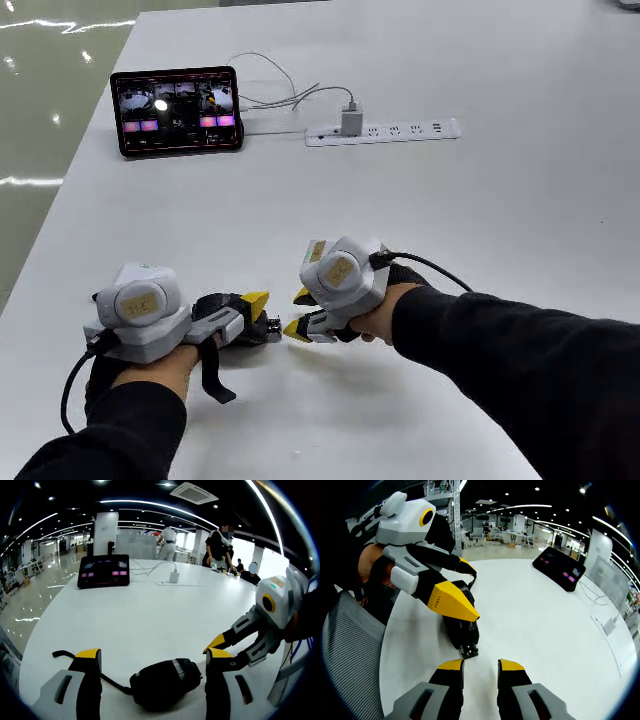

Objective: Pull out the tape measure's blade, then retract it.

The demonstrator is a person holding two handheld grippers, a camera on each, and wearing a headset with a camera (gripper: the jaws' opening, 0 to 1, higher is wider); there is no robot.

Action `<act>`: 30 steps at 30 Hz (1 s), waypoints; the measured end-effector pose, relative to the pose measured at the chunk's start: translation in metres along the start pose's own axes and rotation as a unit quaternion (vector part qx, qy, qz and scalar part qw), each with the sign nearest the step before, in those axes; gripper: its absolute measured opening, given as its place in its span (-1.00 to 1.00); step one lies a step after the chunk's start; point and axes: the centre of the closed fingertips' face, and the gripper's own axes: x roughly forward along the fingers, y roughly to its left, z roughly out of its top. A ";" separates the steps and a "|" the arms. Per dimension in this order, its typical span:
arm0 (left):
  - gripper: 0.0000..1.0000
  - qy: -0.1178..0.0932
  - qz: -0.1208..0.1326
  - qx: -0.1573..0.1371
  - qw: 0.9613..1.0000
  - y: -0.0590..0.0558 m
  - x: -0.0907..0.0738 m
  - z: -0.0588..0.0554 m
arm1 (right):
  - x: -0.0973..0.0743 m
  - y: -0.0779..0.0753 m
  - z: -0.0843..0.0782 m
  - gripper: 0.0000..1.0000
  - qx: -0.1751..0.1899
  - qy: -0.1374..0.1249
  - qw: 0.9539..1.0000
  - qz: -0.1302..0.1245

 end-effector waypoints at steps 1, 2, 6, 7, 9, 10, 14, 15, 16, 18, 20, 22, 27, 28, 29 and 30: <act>0.70 0.000 0.001 -0.001 1.000 0.000 -0.002 0.000 | -0.003 -0.001 0.000 -0.54 0.003 -0.003 1.000 -0.003; 0.76 0.003 0.001 -0.004 1.000 0.000 -0.003 0.000 | -0.007 -0.002 0.000 -0.53 0.008 -0.010 1.000 -0.007; 0.99 0.004 -0.009 -0.017 1.000 0.000 -0.005 -0.004 | -0.018 -0.007 -0.006 -0.48 0.026 -0.019 0.999 -0.021; 0.98 0.005 -0.021 -0.030 0.999 -0.005 -0.006 -0.005 | -0.020 -0.008 -0.008 -0.46 0.031 -0.020 0.999 -0.024; 0.99 0.008 -0.027 -0.027 0.999 -0.008 -0.009 -0.008 | -0.027 -0.009 -0.011 -0.42 0.048 -0.023 0.998 -0.027; 0.99 0.008 -0.032 -0.019 0.999 -0.010 -0.011 -0.009 | -0.031 -0.011 -0.013 -0.40 0.051 -0.026 0.998 -0.031; 0.99 0.012 -0.054 0.006 0.998 -0.013 -0.013 -0.013 | -0.047 -0.015 -0.020 -0.37 0.058 -0.034 0.997 -0.043; 0.99 0.014 -0.060 0.019 0.998 -0.014 -0.015 -0.013 | -0.051 -0.017 -0.022 -0.37 0.061 -0.035 0.996 -0.046; 0.99 0.011 -0.065 0.032 0.997 -0.014 -0.016 -0.012 | -0.055 -0.017 -0.023 -0.36 0.064 -0.036 0.996 -0.048; 0.99 0.013 -0.069 0.052 0.996 -0.011 -0.020 -0.011 | -0.064 -0.020 -0.028 -0.34 0.076 -0.040 0.995 -0.057; 0.99 -0.010 -0.085 0.038 0.996 -0.010 -0.023 -0.002 | -0.071 -0.021 -0.034 -0.30 0.087 -0.039 0.994 -0.062; 0.99 -0.008 -0.090 0.036 0.995 -0.006 -0.026 0.001 | -0.079 -0.019 -0.037 -0.26 0.088 -0.043 0.993 -0.064; 0.99 0.016 -0.098 0.059 0.993 0.005 -0.028 -0.003 | -0.099 -0.021 -0.047 -0.20 0.100 -0.051 0.991 -0.076; 0.99 0.025 -0.099 0.064 0.993 0.007 -0.028 -0.006 | -0.103 -0.021 -0.049 -0.19 0.101 -0.052 0.990 -0.078; 0.99 0.041 -0.113 0.061 0.991 0.005 -0.029 -0.012 | -0.107 -0.021 -0.053 -0.18 0.102 -0.052 0.990 -0.079; 0.99 0.045 -0.115 0.068 0.990 0.005 -0.030 -0.014 | -0.109 -0.022 -0.056 -0.18 0.104 -0.052 0.990 -0.080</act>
